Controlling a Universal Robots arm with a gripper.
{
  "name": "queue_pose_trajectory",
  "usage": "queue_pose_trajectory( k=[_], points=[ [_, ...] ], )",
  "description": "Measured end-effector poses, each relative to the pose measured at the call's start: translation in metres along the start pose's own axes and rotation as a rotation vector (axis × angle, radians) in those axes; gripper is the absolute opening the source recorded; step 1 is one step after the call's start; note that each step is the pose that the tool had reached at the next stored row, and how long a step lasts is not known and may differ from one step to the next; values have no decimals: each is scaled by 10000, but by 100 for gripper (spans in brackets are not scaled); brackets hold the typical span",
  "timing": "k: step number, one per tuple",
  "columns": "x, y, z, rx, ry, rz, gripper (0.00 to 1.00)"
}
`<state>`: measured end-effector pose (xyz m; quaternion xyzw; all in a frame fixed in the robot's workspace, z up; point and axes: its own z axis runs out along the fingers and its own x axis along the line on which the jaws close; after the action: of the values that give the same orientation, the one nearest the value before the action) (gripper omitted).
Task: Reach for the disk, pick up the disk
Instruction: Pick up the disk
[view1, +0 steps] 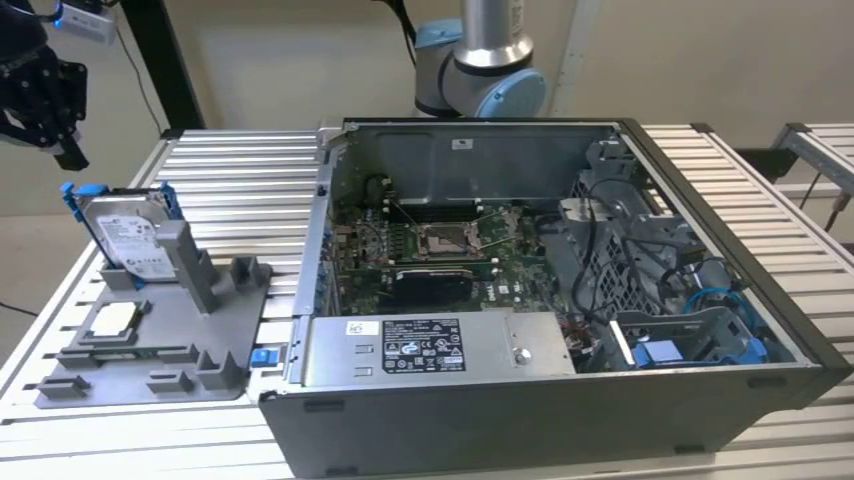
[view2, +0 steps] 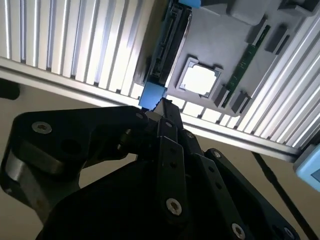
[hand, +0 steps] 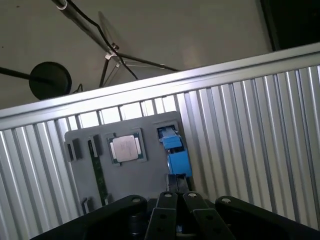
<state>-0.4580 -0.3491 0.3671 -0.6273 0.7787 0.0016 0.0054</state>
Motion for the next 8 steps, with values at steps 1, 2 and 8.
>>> queue_pose_trajectory(
  k=[1,2,8],
  points=[
    [0,0,0,1,-1,-14,0],
    [0,0,0,0,0,-15,0],
    [-9,3,49,1,0,-16,0]
  ],
)
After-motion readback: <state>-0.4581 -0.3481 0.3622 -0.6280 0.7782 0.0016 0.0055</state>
